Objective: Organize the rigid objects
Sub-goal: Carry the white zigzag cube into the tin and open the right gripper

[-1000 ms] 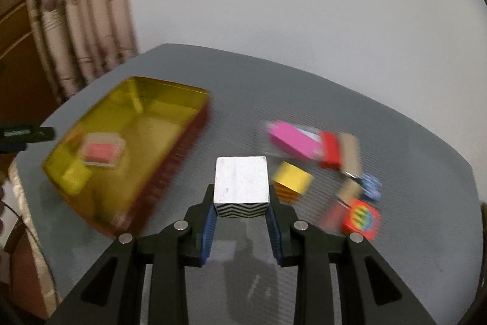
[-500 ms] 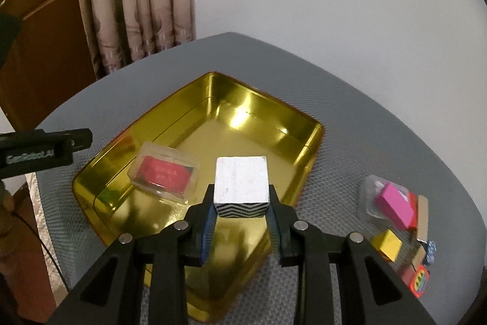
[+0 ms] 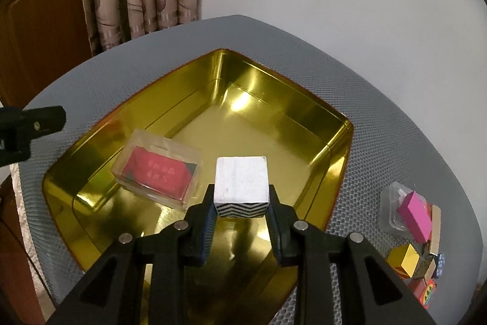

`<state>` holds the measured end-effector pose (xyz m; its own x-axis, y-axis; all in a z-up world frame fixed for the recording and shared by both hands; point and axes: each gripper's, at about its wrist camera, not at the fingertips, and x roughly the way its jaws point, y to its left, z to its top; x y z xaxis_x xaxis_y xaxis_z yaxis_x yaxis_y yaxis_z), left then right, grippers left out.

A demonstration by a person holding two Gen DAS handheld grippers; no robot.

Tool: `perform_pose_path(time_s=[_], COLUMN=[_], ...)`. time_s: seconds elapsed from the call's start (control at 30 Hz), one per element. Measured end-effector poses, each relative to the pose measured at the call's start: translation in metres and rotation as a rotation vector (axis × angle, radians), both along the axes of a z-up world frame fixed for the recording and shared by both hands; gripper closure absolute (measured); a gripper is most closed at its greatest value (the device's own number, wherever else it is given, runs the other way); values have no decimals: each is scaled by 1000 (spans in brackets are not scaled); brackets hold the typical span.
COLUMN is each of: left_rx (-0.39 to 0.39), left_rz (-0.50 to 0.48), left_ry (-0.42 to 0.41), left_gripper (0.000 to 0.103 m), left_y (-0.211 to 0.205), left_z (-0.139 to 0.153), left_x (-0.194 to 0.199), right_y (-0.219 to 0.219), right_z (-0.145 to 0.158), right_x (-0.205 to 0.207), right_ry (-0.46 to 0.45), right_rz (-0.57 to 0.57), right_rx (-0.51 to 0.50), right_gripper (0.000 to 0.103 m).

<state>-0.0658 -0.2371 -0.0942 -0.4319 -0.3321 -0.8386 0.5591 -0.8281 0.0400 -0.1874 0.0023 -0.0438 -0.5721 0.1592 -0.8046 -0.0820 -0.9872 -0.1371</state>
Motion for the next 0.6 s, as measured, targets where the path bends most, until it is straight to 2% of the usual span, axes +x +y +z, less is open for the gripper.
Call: perform_pose_path(time_s=[0.37, 0.5, 0.6], left_rx=[-1, -2, -5], left_rz=[-5, -8, -10], left_ry=[-8, -6, -6], left_gripper=[17, 17, 17], left_y=[3, 4, 4], left_z=[-3, -4, -5], left_x=[0, 1, 0], right_y=[4, 3, 3], right_z=[-1, 2, 5], right_x=[-2, -1, 0], right_ry=[-12, -6, 3], right_rz=[-19, -21, -18], right_rx=[-22, -9, -1], right_gripper=[72, 61, 58])
